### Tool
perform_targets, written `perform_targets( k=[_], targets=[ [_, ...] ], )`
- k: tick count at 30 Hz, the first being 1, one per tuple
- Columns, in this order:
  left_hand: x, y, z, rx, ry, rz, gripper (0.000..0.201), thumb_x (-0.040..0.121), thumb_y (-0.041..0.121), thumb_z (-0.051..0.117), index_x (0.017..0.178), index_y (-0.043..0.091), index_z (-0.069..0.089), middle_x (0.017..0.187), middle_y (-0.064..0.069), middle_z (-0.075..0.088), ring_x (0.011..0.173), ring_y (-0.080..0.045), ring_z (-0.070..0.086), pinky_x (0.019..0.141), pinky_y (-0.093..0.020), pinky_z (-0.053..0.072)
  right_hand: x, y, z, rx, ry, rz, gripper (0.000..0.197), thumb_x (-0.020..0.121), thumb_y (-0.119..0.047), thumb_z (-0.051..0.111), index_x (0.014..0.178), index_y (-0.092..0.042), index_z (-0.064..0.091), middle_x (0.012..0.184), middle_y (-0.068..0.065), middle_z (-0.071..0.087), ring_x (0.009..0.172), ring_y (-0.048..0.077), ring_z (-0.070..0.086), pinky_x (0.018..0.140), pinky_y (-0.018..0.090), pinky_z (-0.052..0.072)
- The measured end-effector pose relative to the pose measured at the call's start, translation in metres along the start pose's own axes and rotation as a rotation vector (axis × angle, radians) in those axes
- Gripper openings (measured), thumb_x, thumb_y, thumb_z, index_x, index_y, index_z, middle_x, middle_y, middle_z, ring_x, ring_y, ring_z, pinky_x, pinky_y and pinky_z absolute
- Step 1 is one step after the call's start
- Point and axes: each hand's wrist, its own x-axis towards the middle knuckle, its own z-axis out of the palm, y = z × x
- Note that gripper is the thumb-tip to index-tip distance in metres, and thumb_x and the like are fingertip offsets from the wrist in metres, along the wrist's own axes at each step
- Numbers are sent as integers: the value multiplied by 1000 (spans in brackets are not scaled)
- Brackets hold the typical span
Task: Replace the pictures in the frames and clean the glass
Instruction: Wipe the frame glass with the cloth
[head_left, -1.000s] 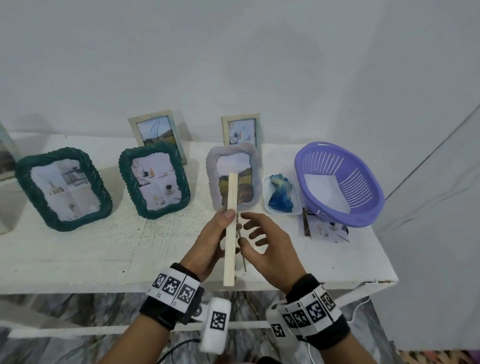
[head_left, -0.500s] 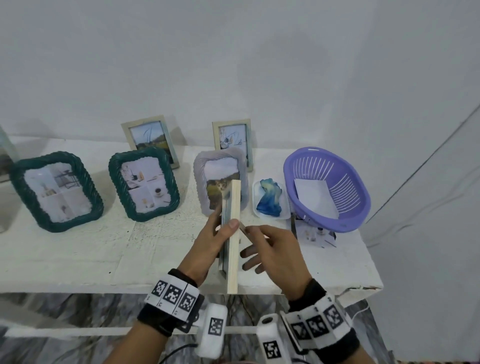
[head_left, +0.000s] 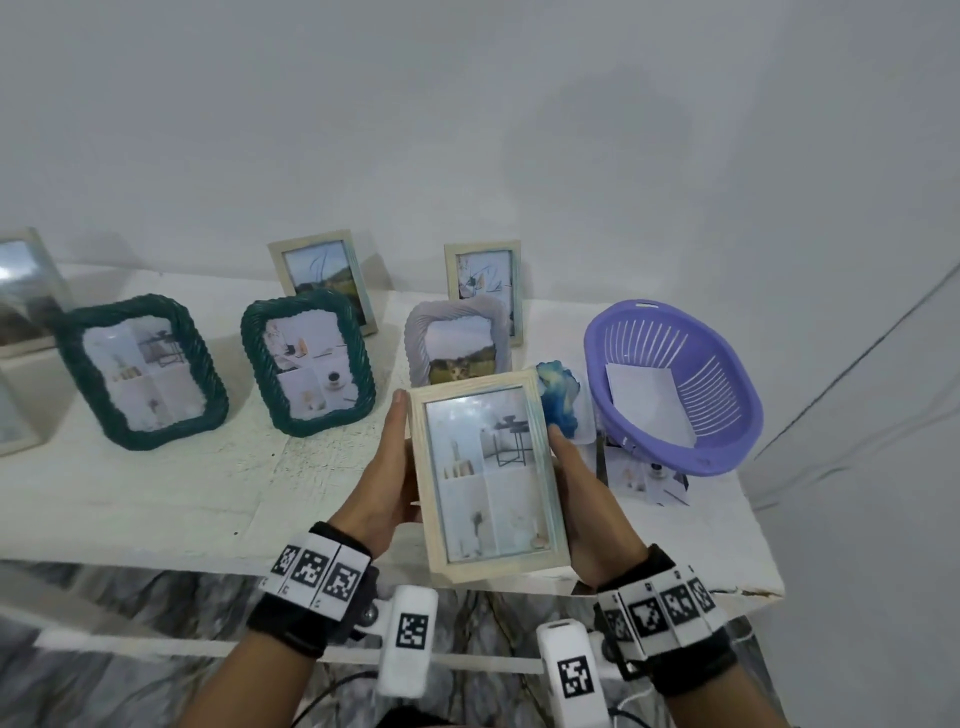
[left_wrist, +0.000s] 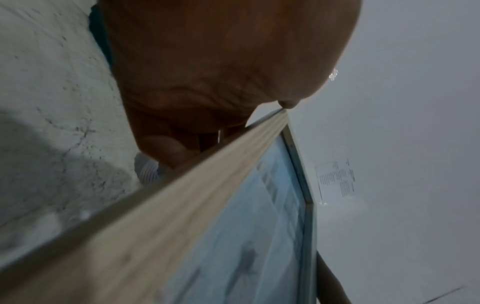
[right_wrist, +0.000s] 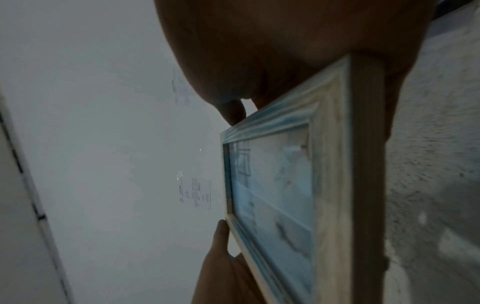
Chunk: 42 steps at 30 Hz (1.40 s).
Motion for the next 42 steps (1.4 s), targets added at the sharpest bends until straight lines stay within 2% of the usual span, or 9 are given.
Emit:
perform_targets(
  k=[5, 9, 14, 18, 21, 25, 30, 35, 42],
  targets=[
    [-3, 12, -22, -3, 52, 27, 97, 74, 88, 12, 110, 21, 73, 102, -11, 75, 104, -30, 69, 96, -46, 51, 12, -4, 15, -190, -2, -100, 45, 102, -48, 30, 112, -28, 69, 114, 5, 70, 109, 24, 65, 97, 51, 48],
    [-14, 34, -56, 30, 72, 105, 83, 72, 86, 14, 101, 37, 73, 101, -7, 76, 103, -27, 69, 92, -47, 53, 37, -16, 46, -448, 54, -352, 28, 102, -32, 38, 101, -12, 57, 102, 21, 61, 99, 46, 58, 76, 58, 53],
    [-20, 80, -121, 86, 142, 233, 81, 78, 81, 10, 111, 37, 69, 97, -5, 76, 95, -25, 71, 84, -46, 56, 83, -43, 115, -740, 54, -712, 18, 97, -26, 44, 102, -21, 61, 89, 6, 68, 82, 31, 64, 70, 52, 55],
    [-15, 133, -194, 121, 250, 292, 85, 90, 75, 10, 90, 20, 75, 84, -13, 75, 79, -26, 69, 79, -43, 53, 131, -75, 189, -820, 42, -824, 17, 95, -23, 52, 101, -18, 67, 89, -5, 67, 83, 16, 65, 72, 44, 58],
    [-1, 177, -255, 162, 278, 346, 91, 91, 75, 10, 109, 10, 72, 100, -20, 73, 97, -38, 68, 86, -49, 53, 173, -102, 247, -831, -24, -881, 24, 94, -28, 52, 109, -17, 67, 88, -3, 69, 80, 18, 67, 70, 47, 58],
    [27, 225, -326, 160, 273, 396, 80, 95, 70, 13, 117, 13, 65, 103, -14, 73, 96, -32, 69, 73, -44, 56, 232, -131, 313, -915, -43, -894, 39, 95, -30, 49, 133, -32, 49, 83, -5, 62, 81, 15, 65, 77, 45, 57],
    [68, 253, -384, 147, 206, 364, 61, 99, 55, 17, 109, 14, 60, 93, -14, 66, 86, -29, 64, 80, -49, 53, 303, -145, 364, -1065, -33, -866, 43, 96, -32, 48, 138, -33, 41, 84, -4, 63, 76, 20, 66, 81, 45, 55],
    [116, 249, -429, 99, 181, 246, 42, 97, 44, 24, 87, 14, 52, 65, -4, 60, 70, -28, 55, 78, -37, 45, 358, -138, 388, -1221, -100, -695, 28, 97, -24, 49, 124, -21, 50, 82, 3, 67, 67, 19, 69, 72, 44, 59],
    [166, 230, -457, 74, 173, 36, 31, 92, 37, 31, 79, 14, 47, 67, -5, 54, 60, -26, 55, 72, -34, 50, 414, -120, 399, -1318, -174, -406, 17, 99, -16, 46, 115, -12, 50, 94, 18, 67, 75, 28, 71, 72, 44, 60]
  ],
)
